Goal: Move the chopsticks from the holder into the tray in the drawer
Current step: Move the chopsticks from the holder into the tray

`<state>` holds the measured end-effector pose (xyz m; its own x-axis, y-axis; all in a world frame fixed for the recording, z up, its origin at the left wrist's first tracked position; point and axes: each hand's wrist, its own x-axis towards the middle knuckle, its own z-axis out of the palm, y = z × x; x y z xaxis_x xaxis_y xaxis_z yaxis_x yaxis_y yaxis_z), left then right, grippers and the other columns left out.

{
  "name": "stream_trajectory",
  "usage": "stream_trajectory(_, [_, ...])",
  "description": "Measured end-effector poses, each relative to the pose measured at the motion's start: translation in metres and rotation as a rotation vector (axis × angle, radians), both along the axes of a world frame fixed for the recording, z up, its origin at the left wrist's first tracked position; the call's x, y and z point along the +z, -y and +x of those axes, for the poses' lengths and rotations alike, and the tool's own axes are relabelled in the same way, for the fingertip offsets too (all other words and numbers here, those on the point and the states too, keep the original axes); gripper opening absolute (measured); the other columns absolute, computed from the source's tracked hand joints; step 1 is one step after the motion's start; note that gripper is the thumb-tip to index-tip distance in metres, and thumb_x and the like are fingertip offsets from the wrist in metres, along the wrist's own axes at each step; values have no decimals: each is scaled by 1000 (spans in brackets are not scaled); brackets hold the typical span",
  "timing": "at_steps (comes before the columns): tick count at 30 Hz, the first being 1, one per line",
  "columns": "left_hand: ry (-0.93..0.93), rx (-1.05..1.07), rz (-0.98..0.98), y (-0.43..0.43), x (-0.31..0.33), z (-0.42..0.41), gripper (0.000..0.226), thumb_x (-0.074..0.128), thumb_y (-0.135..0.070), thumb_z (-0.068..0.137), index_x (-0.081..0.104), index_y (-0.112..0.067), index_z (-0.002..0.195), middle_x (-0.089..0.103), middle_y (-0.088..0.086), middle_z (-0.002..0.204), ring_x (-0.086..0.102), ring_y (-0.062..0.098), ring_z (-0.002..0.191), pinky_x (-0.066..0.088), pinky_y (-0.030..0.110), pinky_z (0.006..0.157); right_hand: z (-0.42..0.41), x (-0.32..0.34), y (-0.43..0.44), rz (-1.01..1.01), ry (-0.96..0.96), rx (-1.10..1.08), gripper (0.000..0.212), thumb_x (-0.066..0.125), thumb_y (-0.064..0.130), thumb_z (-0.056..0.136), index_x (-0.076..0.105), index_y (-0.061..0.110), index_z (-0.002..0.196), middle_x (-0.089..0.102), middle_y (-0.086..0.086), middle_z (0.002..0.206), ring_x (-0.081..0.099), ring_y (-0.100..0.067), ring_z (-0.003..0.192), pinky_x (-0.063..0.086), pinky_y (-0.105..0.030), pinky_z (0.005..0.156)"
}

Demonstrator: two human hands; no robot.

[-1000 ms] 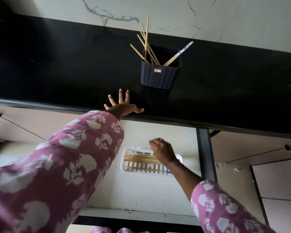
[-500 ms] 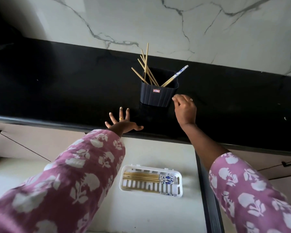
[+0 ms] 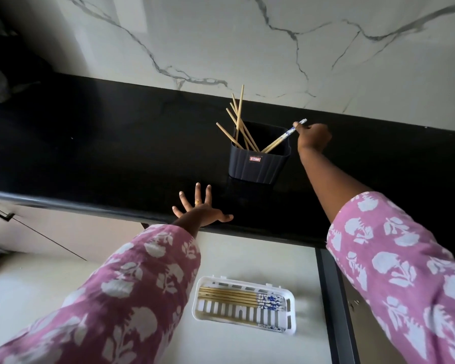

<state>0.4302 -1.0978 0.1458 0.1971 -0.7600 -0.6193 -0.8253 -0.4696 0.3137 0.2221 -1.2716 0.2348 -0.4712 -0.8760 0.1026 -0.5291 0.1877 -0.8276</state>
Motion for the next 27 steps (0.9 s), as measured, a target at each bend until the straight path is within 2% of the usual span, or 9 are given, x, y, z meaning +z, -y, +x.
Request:
stream_trajectory(2, [-1, 1, 2, 1, 0, 0, 107, 58, -70, 74, -15, -41, 147, -29, -14, 154, -29, 38, 140, -6, 62, 112, 3, -4, 13, 21, 88, -20, 43, 72, 31, 80, 68, -4, 105, 71, -19, 105, 68, -27, 97, 49, -31, 72])
stream_trajectory(4, [1, 2, 5, 2, 0, 0, 108, 58, -70, 74, -16, -41, 147, -30, -14, 154, -30, 38, 140, -6, 62, 112, 5, -10, 25, 28, 188, -33, 42, 76, 28, 76, 68, -3, 103, 72, -19, 102, 69, -25, 86, 55, -36, 78])
stream_trajectory(6, [5, 3, 8, 3, -1, 0, 109, 59, -70, 73, -16, -41, 147, -31, -14, 153, -30, 38, 140, -6, 62, 111, 3, -20, 41, 61, 281, -48, 38, 78, 24, 72, 69, -3, 99, 73, -20, 97, 69, -24, 78, 60, -40, 77])
stream_trajectory(9, [8, 2, 10, 3, -3, 0, 109, 58, -71, 73, -16, -41, 147, -31, -14, 153, -30, 38, 139, -6, 62, 111, -6, -43, 67, 92, 324, -79, 36, 79, 21, 69, 69, -2, 96, 73, -19, 93, 73, -28, 84, 60, -43, 76])
stream_trajectory(12, [12, -1, 15, 4, -4, 1, 109, 58, -72, 73, -17, -41, 147, -31, -14, 153, -30, 38, 140, -6, 62, 111, -9, -43, 67, 66, 348, -103, 33, 79, 21, 68, 71, -1, 91, 74, -19, 88, 73, -29, 80, 61, -44, 74])
stream_trajectory(19, [14, 12, -17, 1, -4, -1, 106, 57, -71, 74, -15, -41, 147, -29, -14, 154, -29, 37, 140, -6, 61, 111, -11, 4, 31, -121, 313, -143, 24, 73, 22, 72, 74, 0, 81, 71, -14, 70, 72, -32, 75, 60, -46, 71])
stream_trajectory(24, [14, -2, -45, -4, -4, 0, 107, 57, -72, 73, -14, -41, 148, -28, -14, 154, -28, 37, 141, -5, 61, 111, -24, 40, -8, -212, 326, -224, 24, 70, 24, 74, 74, 1, 79, 73, -16, 72, 71, -30, 70, 60, -44, 70])
stream_trajectory(27, [2, 13, -75, -7, -3, 1, 106, 58, -70, 74, -11, -39, 149, -26, -14, 155, -27, 35, 142, -6, 60, 112, -28, 54, -43, -270, 423, -271, 21, 67, 20, 79, 74, 0, 81, 67, -9, 61, 66, -20, 55, 60, -36, 67])
